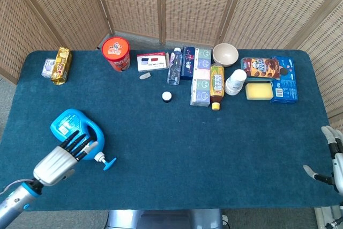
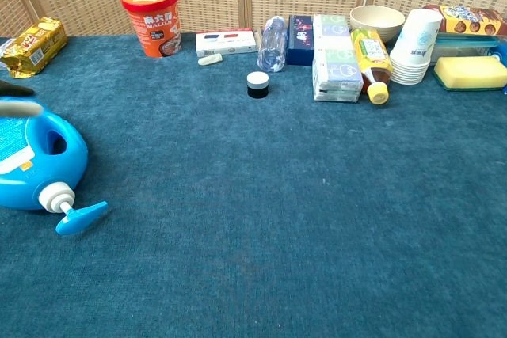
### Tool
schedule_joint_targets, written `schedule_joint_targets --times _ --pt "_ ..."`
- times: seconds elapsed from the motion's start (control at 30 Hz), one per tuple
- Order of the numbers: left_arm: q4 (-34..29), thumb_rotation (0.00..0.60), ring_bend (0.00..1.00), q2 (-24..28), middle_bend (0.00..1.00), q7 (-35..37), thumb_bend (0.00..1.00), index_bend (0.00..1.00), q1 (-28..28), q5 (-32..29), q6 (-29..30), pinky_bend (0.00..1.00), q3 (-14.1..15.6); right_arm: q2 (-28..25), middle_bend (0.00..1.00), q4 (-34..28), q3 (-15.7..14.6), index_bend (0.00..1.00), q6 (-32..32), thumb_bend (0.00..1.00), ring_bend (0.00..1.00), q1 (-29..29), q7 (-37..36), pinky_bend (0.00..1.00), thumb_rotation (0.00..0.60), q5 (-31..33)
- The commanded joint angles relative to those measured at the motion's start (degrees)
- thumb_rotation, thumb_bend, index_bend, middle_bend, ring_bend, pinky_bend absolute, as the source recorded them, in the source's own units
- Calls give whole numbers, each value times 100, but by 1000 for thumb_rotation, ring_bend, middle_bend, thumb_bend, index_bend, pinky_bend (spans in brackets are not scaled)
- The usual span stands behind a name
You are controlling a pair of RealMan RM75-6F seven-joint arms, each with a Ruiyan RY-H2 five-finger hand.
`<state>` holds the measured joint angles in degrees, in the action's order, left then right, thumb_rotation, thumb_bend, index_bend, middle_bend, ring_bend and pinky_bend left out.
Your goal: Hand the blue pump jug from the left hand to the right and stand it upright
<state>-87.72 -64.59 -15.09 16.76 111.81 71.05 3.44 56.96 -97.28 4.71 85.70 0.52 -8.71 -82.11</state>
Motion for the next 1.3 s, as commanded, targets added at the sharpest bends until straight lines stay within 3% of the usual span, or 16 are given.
schedule_joint_targets --times 0.03,0.6,0.77,0.87,1.13,1.3 --pt "19 600 0 -246 0 -400 4 0 331 37 -528 0 -10 -17 0 7 2 0 -5 0 0 -5 -42 0 600 2" --pt "377 600 0 -1182 0 -1727 6 13 785 -676 -1609 6 -254 -103 0 97 34 0 21 0 0 -32 -392 0 600 -19" --pt "421 600 9 -1292 18 -1981 36 91 831 -827 -1710 171 -265 -90 0 137 32 0 13 0 0 -27 -437 0 600 -36" --pt "446 600 77 -1335 130 -2088 102 206 845 -913 -1717 287 -272 -83 0 160 34 0 14 0 0 -24 -455 0 600 -44" --pt "534 600 401 -1401 511 -2261 351 572 904 -956 -1666 587 -199 -63 0 177 31 0 37 0 0 -27 -453 0 600 -77" --pt "692 600 501 -1482 626 -2120 413 688 916 -741 -1345 670 -98 -61 0 188 26 0 47 0 0 -30 -485 0 600 -104"
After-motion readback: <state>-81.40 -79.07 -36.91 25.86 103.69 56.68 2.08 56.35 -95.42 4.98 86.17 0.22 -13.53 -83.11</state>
